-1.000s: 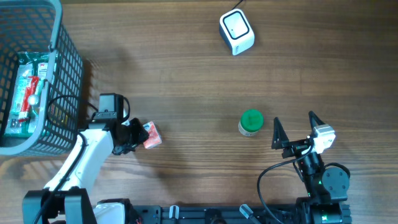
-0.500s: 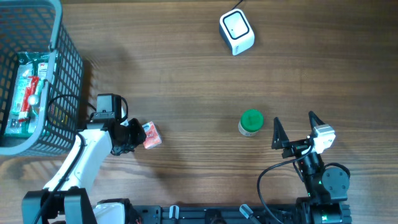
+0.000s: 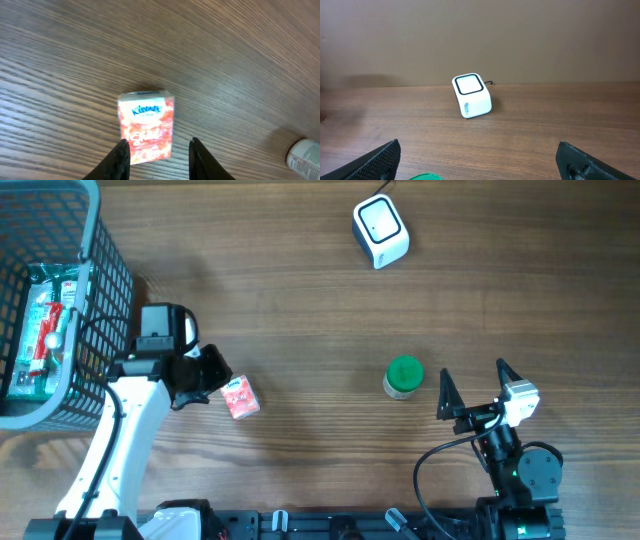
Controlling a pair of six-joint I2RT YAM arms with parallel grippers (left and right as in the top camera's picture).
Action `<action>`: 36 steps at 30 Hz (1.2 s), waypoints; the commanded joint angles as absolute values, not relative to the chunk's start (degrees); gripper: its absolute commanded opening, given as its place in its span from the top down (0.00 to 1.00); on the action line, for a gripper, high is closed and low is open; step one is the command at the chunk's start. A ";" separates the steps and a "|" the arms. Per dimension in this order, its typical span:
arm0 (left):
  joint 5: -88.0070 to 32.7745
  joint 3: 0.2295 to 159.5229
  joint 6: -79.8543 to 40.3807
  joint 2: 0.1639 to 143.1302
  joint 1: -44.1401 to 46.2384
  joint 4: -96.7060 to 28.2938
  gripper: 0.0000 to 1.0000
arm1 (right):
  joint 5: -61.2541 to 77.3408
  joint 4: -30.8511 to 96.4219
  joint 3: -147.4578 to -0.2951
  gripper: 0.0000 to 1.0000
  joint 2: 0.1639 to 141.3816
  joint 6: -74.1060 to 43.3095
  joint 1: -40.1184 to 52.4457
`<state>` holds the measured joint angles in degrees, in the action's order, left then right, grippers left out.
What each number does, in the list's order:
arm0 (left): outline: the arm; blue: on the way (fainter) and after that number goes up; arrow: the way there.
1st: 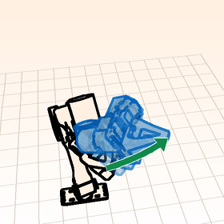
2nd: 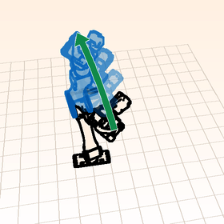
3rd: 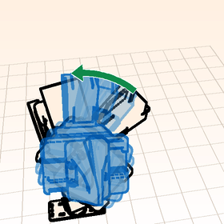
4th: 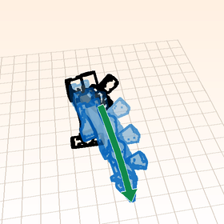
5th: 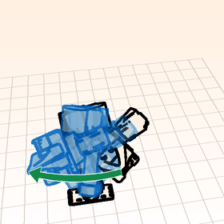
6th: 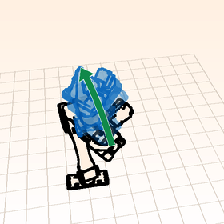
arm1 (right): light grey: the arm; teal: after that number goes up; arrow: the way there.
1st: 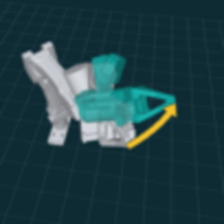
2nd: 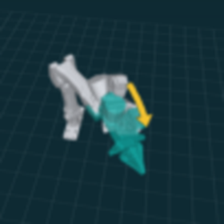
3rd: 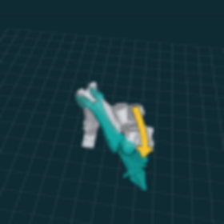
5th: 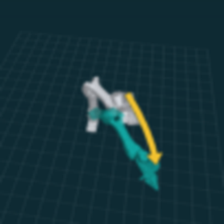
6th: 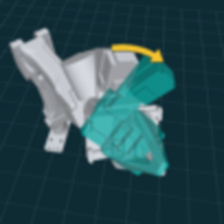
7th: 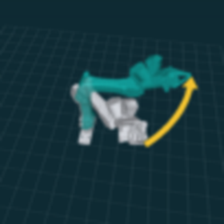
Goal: Scan the item barcode
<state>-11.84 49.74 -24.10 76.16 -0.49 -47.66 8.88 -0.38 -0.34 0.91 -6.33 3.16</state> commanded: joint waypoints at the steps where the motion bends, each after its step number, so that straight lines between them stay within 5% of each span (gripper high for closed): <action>1: -7.49 50.37 -26.33 76.58 3.16 -48.05 0.73 | 8.45 -0.58 -0.30 0.00 0.80 -6.02 2.98; 11: 4.01 50.19 -27.51 80.75 8.47 -52.07 0.72 | 8.45 -0.58 -0.30 0.00 0.80 -6.04 2.98; 36: -0.05 42.00 -27.90 83.40 8.47 -42.41 0.75 | 8.45 -0.58 -0.30 0.00 0.80 -6.04 2.98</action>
